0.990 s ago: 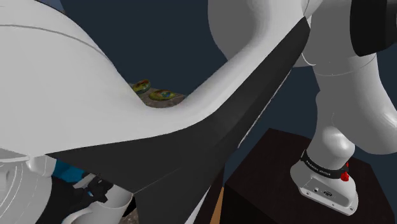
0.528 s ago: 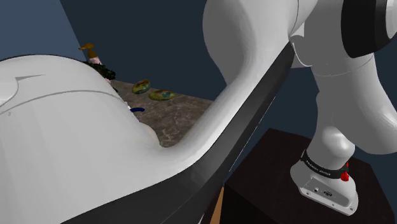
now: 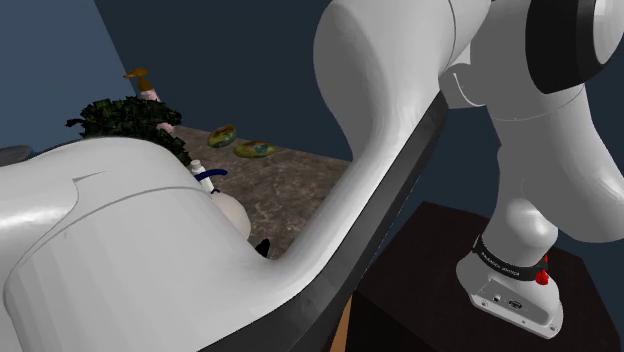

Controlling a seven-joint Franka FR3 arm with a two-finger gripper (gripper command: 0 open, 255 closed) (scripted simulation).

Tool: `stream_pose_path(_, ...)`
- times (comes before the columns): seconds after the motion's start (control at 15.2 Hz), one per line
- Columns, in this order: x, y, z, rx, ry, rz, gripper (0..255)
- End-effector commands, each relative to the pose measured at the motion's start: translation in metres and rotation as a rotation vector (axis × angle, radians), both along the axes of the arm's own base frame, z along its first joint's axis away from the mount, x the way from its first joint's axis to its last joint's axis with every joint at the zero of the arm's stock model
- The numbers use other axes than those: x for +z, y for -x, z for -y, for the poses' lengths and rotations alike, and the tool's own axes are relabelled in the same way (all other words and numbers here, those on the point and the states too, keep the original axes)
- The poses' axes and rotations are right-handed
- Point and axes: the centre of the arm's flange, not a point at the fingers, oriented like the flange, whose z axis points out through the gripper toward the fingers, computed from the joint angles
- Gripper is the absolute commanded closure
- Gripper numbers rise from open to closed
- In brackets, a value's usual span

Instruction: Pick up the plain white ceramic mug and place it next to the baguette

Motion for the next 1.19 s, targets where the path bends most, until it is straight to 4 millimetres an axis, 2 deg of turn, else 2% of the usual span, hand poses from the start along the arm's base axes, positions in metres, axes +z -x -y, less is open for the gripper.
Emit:
stream_pose_path(0.0,0.0,0.0,0.0,0.0,0.0,0.0,255)
stream_pose_path(0.2,0.0,0.0,0.0,0.0,0.0,0.0,255)
stream_pose_path(0.26,0.0,0.0,0.0,0.0,0.0,0.0,0)
stream_pose_path(0.59,0.0,0.0,0.0,0.0,0.0,0.0,0)
stream_pose_path(0.86,0.047,0.016,-0.006,0.0,0.0,0.0,0)
stream_pose_path(1.12,0.047,0.016,-0.006,0.0,0.0,0.0,0)
